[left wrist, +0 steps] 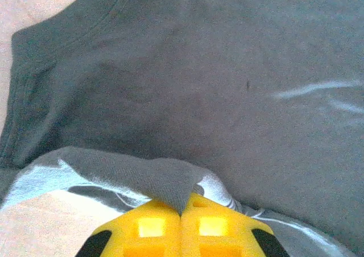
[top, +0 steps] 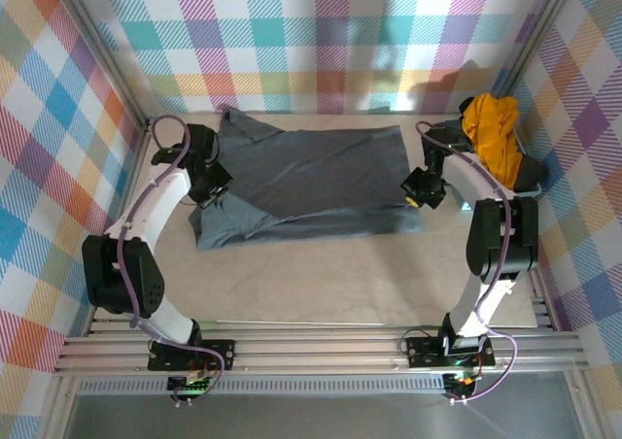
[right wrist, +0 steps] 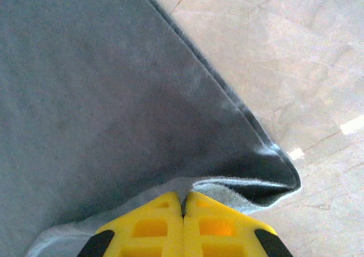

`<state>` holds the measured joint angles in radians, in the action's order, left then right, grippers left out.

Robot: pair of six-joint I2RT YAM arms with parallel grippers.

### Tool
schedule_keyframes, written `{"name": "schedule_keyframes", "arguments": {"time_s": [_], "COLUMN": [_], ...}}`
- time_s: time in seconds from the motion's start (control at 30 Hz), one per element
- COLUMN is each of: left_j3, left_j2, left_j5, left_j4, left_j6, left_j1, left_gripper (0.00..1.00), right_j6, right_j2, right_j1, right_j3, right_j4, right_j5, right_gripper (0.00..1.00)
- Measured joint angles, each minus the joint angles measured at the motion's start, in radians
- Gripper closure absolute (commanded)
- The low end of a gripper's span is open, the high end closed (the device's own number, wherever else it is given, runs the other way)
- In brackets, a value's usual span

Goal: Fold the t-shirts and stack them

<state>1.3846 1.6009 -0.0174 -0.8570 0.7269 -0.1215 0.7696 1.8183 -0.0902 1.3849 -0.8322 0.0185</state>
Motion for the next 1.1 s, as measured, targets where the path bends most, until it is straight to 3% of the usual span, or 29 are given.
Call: {"name": "schedule_keyframes", "arguments": {"time_s": [1.1], "left_j3": [0.234], "left_j2": [0.237], "left_j5": [-0.018], "left_j4": [0.044], "left_j6": [-0.089], "left_j1": [0.032], "left_gripper": [1.00], "right_j6": [0.000], "right_j2": [0.090], "right_j1": [0.028], "right_j3": [0.083], "right_j4": [-0.011], "right_j5": [-0.011], "right_gripper": [1.00]}}
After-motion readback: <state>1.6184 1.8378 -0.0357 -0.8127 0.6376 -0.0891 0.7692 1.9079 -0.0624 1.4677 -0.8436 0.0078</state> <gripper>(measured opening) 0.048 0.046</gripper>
